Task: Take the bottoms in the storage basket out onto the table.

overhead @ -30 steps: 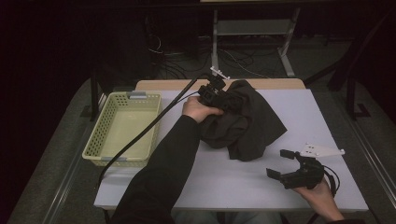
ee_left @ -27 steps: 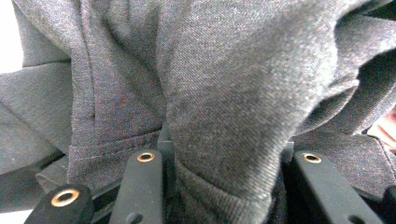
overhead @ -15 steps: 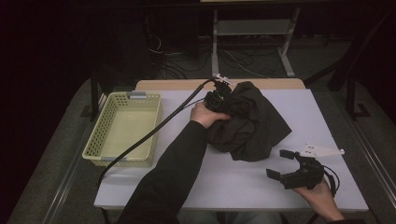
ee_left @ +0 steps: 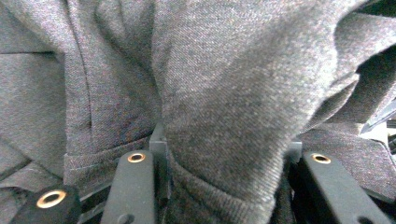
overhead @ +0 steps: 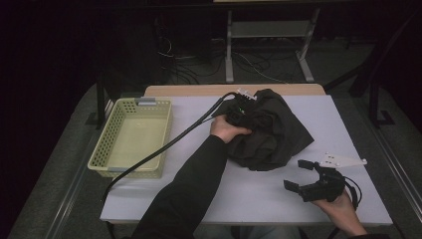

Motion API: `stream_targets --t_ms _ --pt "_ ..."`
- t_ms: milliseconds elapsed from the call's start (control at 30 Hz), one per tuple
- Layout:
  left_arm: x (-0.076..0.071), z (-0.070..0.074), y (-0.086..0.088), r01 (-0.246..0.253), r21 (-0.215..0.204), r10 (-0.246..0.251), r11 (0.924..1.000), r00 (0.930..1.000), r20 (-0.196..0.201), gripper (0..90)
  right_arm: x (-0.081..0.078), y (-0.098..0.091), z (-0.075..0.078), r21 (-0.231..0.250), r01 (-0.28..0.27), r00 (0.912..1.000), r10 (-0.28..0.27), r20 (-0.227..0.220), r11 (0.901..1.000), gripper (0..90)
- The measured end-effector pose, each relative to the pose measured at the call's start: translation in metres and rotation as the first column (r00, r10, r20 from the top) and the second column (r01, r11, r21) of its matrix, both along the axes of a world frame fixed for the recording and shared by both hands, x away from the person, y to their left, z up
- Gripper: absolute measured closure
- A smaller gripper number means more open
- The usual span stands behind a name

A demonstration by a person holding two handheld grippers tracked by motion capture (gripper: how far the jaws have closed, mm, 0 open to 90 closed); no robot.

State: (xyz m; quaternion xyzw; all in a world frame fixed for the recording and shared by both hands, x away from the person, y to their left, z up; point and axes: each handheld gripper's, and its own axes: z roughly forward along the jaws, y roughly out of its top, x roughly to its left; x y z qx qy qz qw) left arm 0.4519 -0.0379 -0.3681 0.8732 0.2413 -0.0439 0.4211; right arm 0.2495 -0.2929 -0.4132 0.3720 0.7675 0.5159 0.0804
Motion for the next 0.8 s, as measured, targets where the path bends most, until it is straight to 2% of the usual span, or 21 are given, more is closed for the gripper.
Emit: stream_targets --t_ms 367,600,733,800 --pt "-0.005 -0.016 -0.009 -0.001 -0.013 0.001 0.9999 0.9998 0.018 45.7 0.000 0.000 0.000 -0.002 -0.003 1.0000 0.003 -0.001 1.0000 0.1" --pt "-0.008 -0.020 -0.013 -0.032 -0.033 0.032 0.9989 0.9995 0.001 29.7 0.000 0.000 0.000 0.000 -0.002 1.0000 0.002 0.001 1.0000 0.1" --pt "-0.010 -0.018 -0.013 -0.041 -0.025 0.041 0.9989 0.9992 -0.001 17.3 0.000 0.000 0.000 -0.001 0.000 1.0000 0.000 0.001 1.0000 0.1" --pt "-0.010 -0.016 -0.012 -0.039 -0.008 0.039 0.9992 0.9992 0.003 10.0 0.000 0.000 0.000 -0.001 0.002 1.0000 -0.002 -0.001 1.0000 0.1"
